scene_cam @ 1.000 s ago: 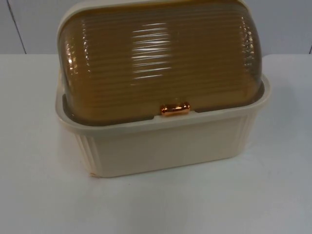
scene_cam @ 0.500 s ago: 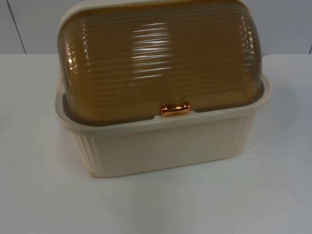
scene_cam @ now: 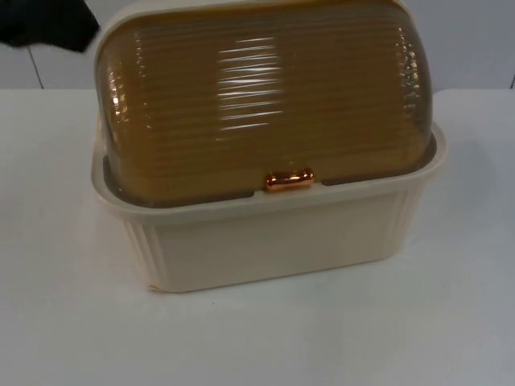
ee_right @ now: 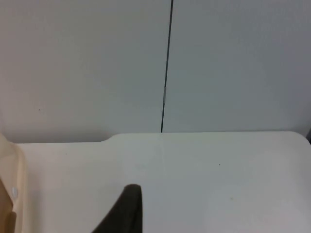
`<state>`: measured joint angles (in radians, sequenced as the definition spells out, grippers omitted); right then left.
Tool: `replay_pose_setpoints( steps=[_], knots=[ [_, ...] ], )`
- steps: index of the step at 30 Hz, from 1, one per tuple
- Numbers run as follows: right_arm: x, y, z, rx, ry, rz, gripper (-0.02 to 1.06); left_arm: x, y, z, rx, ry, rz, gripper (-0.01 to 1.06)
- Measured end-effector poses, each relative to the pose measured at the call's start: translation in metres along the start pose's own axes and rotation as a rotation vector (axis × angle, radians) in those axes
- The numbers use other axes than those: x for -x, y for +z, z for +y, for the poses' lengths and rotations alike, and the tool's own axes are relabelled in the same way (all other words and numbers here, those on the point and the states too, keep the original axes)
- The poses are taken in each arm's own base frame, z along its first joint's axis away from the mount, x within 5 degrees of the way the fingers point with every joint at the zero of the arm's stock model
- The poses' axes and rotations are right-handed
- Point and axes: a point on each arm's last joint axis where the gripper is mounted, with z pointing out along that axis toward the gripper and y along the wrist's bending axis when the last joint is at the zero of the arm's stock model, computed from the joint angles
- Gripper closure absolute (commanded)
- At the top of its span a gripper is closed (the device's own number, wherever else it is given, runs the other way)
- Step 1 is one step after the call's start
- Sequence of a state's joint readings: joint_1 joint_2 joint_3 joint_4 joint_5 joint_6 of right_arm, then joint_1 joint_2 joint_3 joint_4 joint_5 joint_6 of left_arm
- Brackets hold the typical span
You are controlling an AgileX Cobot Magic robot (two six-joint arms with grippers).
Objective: Open the box lid with the left hand, place the block into the box with the right hand, then close the box lid with the left hand.
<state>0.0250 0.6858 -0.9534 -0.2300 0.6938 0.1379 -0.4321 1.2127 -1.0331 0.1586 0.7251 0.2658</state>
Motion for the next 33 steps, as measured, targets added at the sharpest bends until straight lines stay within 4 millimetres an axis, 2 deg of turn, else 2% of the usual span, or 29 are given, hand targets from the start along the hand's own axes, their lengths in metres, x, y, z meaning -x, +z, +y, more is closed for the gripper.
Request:
replay_pose_setpoints(
  steps=[3, 4, 6, 8, 9, 11, 14, 15, 19, 20, 22, 25, 29, 33],
  knots=[
    [0.000, 0.000, 0.000, -0.003, -0.003, 0.000, 0.00, 0.010, 0.019, -0.039, -0.038, 0.256, 0.067, 0.03],
    [0.000, 0.000, 0.000, -0.003, -0.003, 0.000, 0.00, 0.010, 0.019, -0.039, -0.038, 0.256, 0.067, 0.03],
    [0.000, 0.000, 0.000, -0.003, -0.003, 0.000, 0.00, 0.018, 0.027, -0.066, -0.047, 0.384, 0.067, 0.03],
    [0.000, 0.000, 0.000, -0.004, -0.005, -0.001, 0.00, 0.028, 0.028, -0.103, -0.075, 0.506, 0.006, 0.03],
    [0.000, 0.000, 0.000, -0.004, -0.005, -0.001, 0.00, 0.028, 0.028, -0.103, -0.075, 0.506, 0.006, 0.03],
    [-0.001, 0.000, -0.001, -0.010, -0.010, 0.010, 0.00, 0.035, 0.027, -0.131, -0.091, 0.597, -0.064, 0.03],
    [-0.002, 0.000, -0.002, -0.018, -0.017, 0.021, 0.00, 0.042, 0.036, -0.162, -0.068, 0.732, -0.140, 0.03],
    [-0.002, 0.000, -0.002, -0.018, -0.017, 0.021, 0.00, 0.042, 0.036, -0.162, -0.068, 0.732, -0.140, 0.03],
    [-0.002, 0.000, -0.002, -0.018, -0.017, 0.023, 0.00, 0.045, 0.068, -0.182, 0.043, 0.901, -0.164, 0.03],
    [-0.002, 0.000, -0.002, -0.018, -0.017, 0.023, 0.00, 0.045, 0.068, -0.182, 0.043, 0.901, -0.164, 0.03],
    [-0.002, 0.000, -0.002, -0.018, -0.017, 0.023, 0.00, 0.044, 0.082, -0.186, 0.084, 0.915, -0.149, 0.03],
    [-0.002, 0.000, -0.002, -0.018, -0.020, 0.023, 0.00, 0.038, 0.088, -0.188, 0.086, 0.903, -0.144, 0.03],
    [-0.002, 0.000, -0.002, -0.019, -0.025, 0.023, 0.00, 0.011, 0.092, -0.196, 0.088, 0.888, -0.163, 0.03],
    [-0.002, 0.000, -0.002, -0.019, -0.027, 0.021, 0.00, -0.005, 0.095, -0.197, 0.162, 0.850, -0.206, 0.03]
  ],
)
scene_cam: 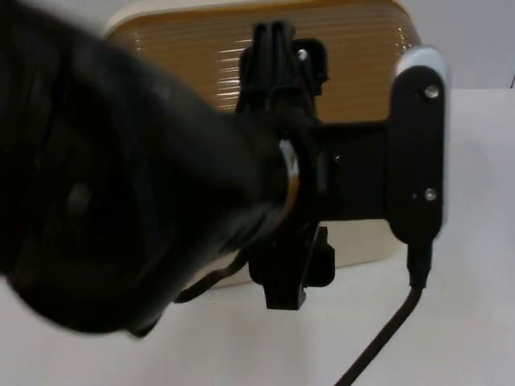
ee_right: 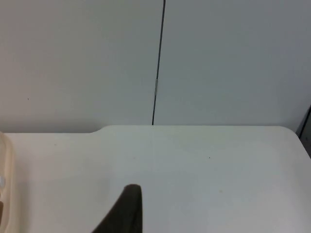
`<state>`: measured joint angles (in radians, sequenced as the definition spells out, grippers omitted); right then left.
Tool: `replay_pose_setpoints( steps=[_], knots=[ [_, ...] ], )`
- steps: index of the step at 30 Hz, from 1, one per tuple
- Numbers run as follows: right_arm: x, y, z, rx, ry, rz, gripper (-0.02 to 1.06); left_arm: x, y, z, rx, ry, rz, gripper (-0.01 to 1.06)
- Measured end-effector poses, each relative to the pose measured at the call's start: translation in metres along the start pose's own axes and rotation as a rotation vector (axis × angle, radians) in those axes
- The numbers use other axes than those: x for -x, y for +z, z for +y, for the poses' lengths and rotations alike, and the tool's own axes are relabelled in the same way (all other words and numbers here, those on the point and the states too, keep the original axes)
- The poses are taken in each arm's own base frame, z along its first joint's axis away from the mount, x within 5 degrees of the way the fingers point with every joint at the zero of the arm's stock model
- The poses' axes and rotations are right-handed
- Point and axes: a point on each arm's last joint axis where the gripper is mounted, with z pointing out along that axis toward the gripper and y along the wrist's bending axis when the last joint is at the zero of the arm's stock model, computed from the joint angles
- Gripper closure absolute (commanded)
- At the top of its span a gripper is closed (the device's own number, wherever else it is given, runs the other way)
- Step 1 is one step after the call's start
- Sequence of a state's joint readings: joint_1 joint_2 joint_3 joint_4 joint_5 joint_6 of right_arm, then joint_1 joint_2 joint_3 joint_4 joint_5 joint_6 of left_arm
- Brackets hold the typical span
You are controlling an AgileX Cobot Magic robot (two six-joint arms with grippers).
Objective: Open the box lid with the left hand, place the block into the box with the right hand, then close the box lid with the left hand.
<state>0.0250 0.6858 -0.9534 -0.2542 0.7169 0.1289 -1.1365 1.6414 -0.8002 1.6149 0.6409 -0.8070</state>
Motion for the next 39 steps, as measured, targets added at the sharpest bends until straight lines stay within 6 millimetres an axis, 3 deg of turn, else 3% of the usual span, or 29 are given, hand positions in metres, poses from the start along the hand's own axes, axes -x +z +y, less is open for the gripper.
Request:
replay_pose_setpoints(
  steps=[6, 9, 10, 12, 14, 24, 28, 39],
  knots=[
    [0.000, 0.000, 0.000, 0.000, 0.000, 0.000, 0.00, -0.003, 0.000, -0.004, 0.034, -0.054, -0.026, 0.10],
    [0.000, 0.000, 0.000, 0.000, 0.000, 0.000, 0.00, -0.003, 0.002, -0.005, 0.032, -0.054, -0.025, 0.34],
    [0.000, 0.000, 0.000, 0.000, 0.000, 0.000, 0.00, -0.003, 0.002, -0.006, 0.031, -0.052, -0.025, 0.34],
    [0.000, 0.000, 0.000, 0.000, 0.000, 0.000, 0.00, -0.003, 0.002, -0.006, 0.031, -0.052, -0.025, 0.57],
    [0.000, 0.000, 0.000, 0.000, 0.000, 0.000, 0.00, -0.003, 0.002, -0.006, 0.031, -0.051, -0.026, 0.68],
    [0.000, 0.000, 0.000, 0.000, 0.000, 0.000, 0.00, -0.013, 0.011, -0.004, -0.028, -0.073, -0.012, 0.77],
    [0.000, 0.000, 0.000, 0.000, 0.000, 0.000, 0.00, -0.019, 0.015, -0.002, -0.052, -0.081, 0.004, 1.05],
    [0.000, 0.000, 0.000, 0.000, 0.000, 0.000, 0.00, -0.017, 0.015, -0.005, -0.094, -0.085, -0.020, 1.05]
  ],
)
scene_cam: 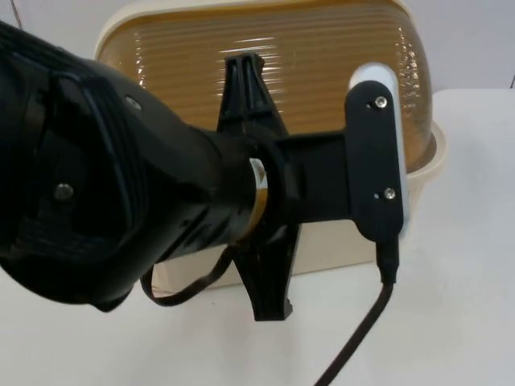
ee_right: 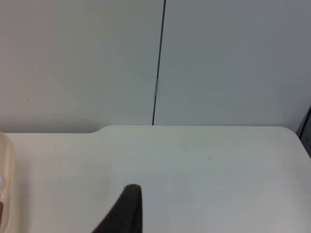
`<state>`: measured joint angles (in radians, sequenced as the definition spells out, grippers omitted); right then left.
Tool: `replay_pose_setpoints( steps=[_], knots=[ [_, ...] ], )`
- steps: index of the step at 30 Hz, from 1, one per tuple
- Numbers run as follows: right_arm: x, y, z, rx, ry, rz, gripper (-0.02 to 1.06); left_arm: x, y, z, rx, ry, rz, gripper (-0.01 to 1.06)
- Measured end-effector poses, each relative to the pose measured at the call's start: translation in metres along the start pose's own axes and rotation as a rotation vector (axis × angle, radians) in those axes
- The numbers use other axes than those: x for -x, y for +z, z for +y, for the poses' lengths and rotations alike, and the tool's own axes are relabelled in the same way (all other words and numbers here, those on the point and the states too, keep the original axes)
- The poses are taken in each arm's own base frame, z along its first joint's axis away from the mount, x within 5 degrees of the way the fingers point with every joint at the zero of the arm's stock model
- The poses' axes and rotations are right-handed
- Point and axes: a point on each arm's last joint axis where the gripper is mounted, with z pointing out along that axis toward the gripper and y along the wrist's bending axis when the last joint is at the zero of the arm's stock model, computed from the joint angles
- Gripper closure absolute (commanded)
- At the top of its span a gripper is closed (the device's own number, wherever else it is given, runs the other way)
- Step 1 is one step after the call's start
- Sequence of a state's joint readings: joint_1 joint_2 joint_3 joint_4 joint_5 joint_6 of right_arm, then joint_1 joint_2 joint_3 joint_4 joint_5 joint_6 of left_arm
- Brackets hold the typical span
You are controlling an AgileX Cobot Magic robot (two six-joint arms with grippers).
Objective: Open the box lid with the left hand, place the block into the box with the right hand, then close the box lid with the left hand.
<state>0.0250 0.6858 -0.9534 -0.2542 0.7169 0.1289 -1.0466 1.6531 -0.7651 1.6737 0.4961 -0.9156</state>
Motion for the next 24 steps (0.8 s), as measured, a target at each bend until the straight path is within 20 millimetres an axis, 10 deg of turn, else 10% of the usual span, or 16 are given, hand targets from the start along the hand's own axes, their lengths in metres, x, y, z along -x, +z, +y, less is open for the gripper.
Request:
replay_pose_setpoints(
  steps=[24],
  knots=[
    [0.000, 0.000, 0.000, 0.000, 0.000, 0.000, 0.00, 0.008, 0.016, -0.004, -0.021, 0.012, 0.018, 1.05]
  ],
)
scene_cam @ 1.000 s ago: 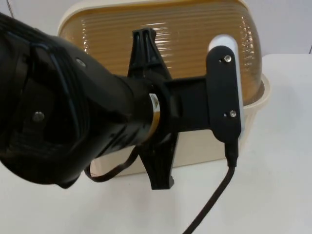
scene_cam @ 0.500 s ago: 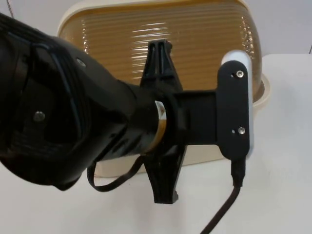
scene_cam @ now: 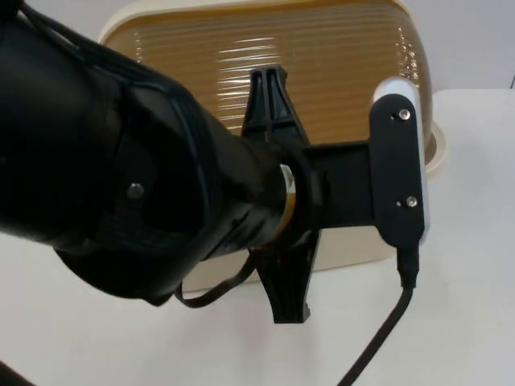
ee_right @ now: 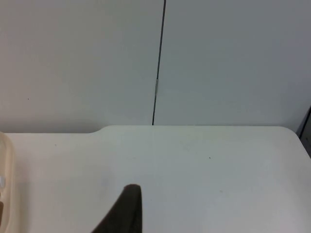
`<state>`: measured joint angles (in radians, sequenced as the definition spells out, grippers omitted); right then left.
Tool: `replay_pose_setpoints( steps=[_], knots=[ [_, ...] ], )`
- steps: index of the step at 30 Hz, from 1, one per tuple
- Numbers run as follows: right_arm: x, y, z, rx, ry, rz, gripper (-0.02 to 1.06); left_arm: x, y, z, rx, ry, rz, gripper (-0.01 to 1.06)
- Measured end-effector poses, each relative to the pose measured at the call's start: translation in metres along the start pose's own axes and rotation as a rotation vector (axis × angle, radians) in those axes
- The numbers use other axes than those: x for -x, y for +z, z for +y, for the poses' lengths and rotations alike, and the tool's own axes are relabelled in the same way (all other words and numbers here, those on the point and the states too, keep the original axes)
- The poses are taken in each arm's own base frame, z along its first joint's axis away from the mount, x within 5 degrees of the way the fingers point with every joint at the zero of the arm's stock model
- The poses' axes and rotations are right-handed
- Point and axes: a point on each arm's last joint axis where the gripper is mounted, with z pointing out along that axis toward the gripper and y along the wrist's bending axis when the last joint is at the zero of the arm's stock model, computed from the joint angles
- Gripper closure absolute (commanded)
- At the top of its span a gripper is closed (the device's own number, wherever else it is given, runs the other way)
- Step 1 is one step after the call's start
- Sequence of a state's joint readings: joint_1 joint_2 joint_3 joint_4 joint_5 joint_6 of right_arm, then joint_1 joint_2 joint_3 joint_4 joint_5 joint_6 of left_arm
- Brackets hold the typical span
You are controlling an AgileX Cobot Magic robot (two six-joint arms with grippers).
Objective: Open the box lid with the left hand, place the block into the box with the right hand, then close the box lid with the left hand.
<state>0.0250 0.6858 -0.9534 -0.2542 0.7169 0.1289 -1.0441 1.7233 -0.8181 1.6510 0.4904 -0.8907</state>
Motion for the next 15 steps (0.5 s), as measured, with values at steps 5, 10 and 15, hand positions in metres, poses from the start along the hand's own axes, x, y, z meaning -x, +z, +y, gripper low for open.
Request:
replay_pose_setpoints(
  steps=[5, 10, 15],
  knots=[
    [0.000, 0.000, 0.000, 0.000, 0.000, 0.000, 0.00, -0.011, 0.006, 0.007, -0.018, -0.032, 0.025, 1.05],
    [0.000, 0.000, 0.000, 0.000, 0.000, 0.000, 0.00, -0.022, 0.012, 0.011, -0.065, -0.068, 0.062, 1.05],
    [0.000, 0.000, 0.000, 0.000, 0.000, -0.002, 0.00, -0.022, 0.012, 0.011, -0.088, -0.054, 0.069, 1.05]
  ],
)
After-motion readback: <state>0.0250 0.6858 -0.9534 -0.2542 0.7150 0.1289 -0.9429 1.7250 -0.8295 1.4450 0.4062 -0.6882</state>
